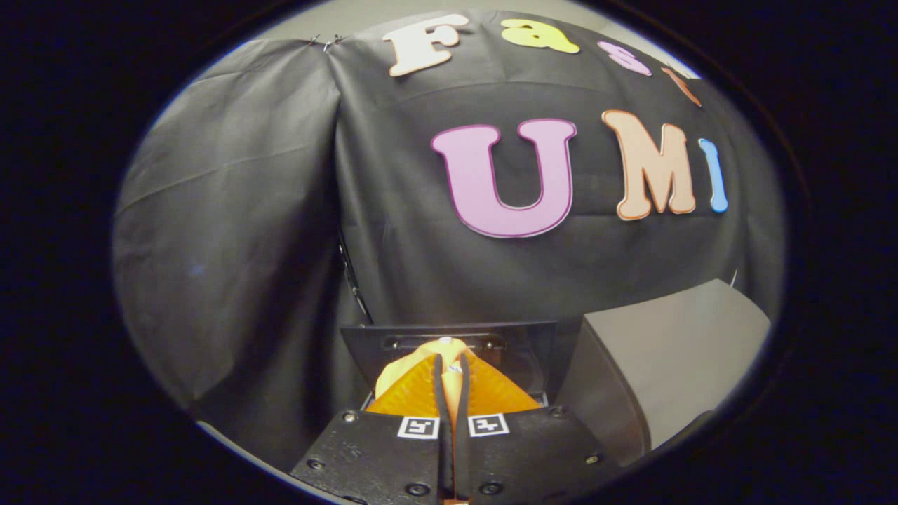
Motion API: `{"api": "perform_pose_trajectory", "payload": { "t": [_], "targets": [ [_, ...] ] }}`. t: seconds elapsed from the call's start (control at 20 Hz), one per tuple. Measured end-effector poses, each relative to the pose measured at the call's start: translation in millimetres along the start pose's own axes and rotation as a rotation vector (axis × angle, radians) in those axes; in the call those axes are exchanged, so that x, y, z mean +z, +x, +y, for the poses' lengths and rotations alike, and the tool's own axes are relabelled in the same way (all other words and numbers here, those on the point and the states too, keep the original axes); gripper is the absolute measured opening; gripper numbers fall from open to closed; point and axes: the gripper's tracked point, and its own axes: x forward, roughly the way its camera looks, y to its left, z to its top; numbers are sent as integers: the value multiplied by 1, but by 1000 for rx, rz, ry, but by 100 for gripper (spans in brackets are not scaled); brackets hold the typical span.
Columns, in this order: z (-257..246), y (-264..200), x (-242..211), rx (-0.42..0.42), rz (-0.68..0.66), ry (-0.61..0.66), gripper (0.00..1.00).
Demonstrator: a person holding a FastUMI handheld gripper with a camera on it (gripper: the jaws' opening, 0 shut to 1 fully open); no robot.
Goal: Put the clothes into the washing machine and then close the washing machine lid.
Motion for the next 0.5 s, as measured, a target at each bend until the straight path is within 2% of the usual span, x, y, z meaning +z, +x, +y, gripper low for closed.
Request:
{"api": "perform_pose_trajectory", "payload": {
  "t": [0.3,0.5],
  "targets": [
    [3,36,-69,-5,77,-29,1],
    [-1,56,-119,-9,142,-1,1]
  ]
}}
